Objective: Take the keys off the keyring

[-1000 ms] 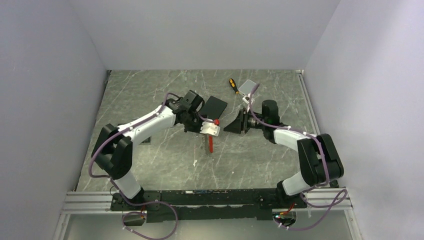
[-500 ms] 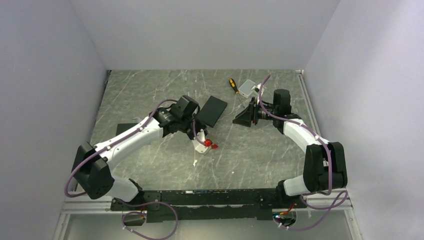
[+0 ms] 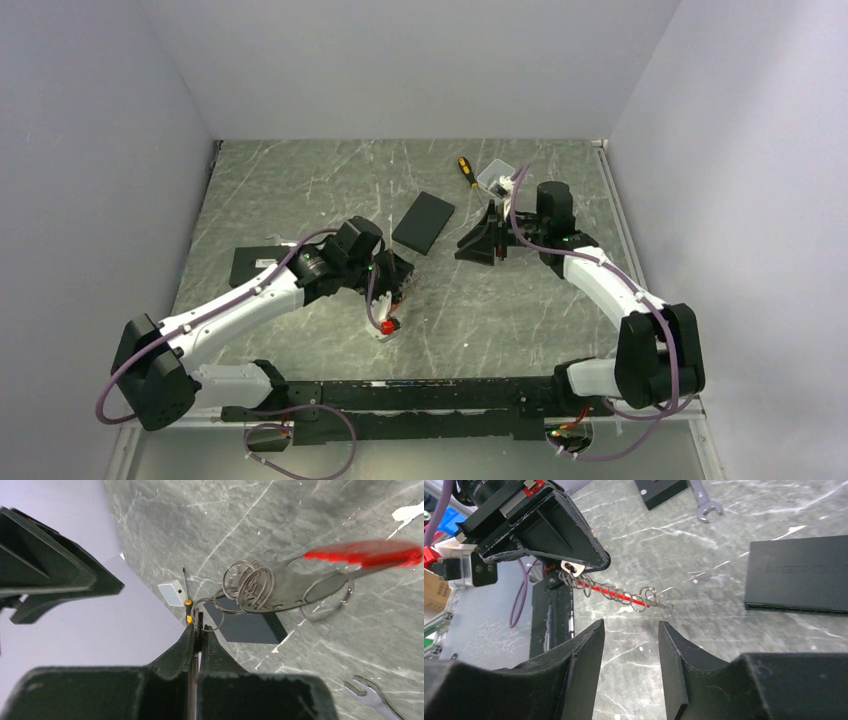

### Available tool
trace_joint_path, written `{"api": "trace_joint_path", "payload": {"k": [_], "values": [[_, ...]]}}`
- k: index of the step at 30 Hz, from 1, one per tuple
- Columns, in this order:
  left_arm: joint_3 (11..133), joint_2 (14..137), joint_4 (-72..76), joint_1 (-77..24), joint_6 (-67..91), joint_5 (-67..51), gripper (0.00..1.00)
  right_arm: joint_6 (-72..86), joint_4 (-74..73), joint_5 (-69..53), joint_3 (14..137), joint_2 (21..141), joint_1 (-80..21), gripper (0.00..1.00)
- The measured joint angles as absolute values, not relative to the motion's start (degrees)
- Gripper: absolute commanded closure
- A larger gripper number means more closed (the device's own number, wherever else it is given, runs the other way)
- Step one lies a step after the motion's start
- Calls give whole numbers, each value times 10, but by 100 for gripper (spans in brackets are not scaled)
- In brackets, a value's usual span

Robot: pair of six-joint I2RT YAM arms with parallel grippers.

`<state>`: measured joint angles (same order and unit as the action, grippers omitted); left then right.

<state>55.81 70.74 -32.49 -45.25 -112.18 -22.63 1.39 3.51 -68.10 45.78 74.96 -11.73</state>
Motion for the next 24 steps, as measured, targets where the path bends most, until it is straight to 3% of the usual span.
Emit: {"api": "trace_joint_path", "payload": {"k": [13, 24], "values": [[496, 671, -263, -470, -1133, -249, 100, -26, 22, -676, 452, 762, -230, 66], [464, 642, -218, -470, -1142, -292, 100, -87, 52, -676, 449, 787, -262, 67]]}}
